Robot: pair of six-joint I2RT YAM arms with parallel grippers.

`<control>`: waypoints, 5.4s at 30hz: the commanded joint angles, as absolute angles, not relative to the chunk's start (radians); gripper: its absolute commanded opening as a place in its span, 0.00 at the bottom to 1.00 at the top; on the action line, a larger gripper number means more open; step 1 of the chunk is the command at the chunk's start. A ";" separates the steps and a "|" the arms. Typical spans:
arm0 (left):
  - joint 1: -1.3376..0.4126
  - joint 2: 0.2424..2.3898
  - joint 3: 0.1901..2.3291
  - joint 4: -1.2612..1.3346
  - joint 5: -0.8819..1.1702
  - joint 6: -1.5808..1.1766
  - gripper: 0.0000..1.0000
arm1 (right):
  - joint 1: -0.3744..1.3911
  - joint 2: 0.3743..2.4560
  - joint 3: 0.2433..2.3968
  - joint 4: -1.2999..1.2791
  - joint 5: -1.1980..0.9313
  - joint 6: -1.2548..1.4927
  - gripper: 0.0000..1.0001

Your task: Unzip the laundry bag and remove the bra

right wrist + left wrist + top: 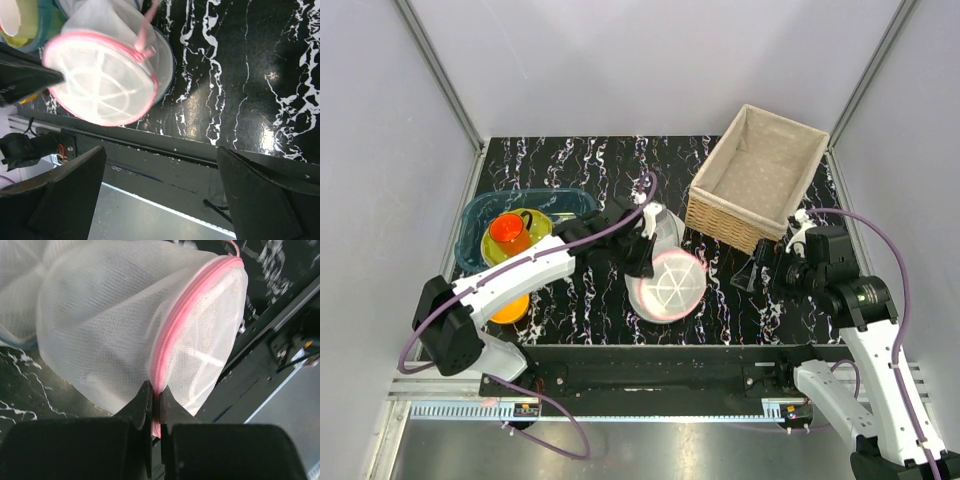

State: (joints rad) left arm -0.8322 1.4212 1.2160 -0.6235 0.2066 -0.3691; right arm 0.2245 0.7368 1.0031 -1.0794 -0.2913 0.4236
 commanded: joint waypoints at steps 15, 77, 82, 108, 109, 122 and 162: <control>-0.848 1.384 1.209 -0.721 -0.093 -0.546 0.90 | 0.230 0.649 0.839 -0.936 -0.359 0.581 1.00; -0.879 1.347 1.207 -0.568 0.132 -0.555 0.77 | 0.230 0.667 0.736 -0.870 -0.506 0.574 1.00; -0.882 1.175 1.057 -0.568 0.095 -0.692 0.78 | 0.229 0.658 0.738 -0.881 -0.479 0.612 1.00; -1.232 1.075 0.768 -0.591 -0.374 -1.148 0.85 | 0.255 0.732 0.623 -0.697 -0.635 0.607 0.97; -1.217 1.091 0.781 -0.578 -0.374 -1.116 0.85 | 0.264 0.724 0.617 -0.666 -0.643 0.614 0.95; -0.989 1.094 0.715 -0.324 -0.170 -0.948 0.79 | 0.518 0.804 0.541 -0.341 -0.522 0.779 0.89; -0.969 0.778 0.870 -0.646 -0.160 -1.195 0.94 | 0.824 0.611 0.634 -0.263 0.340 1.242 0.00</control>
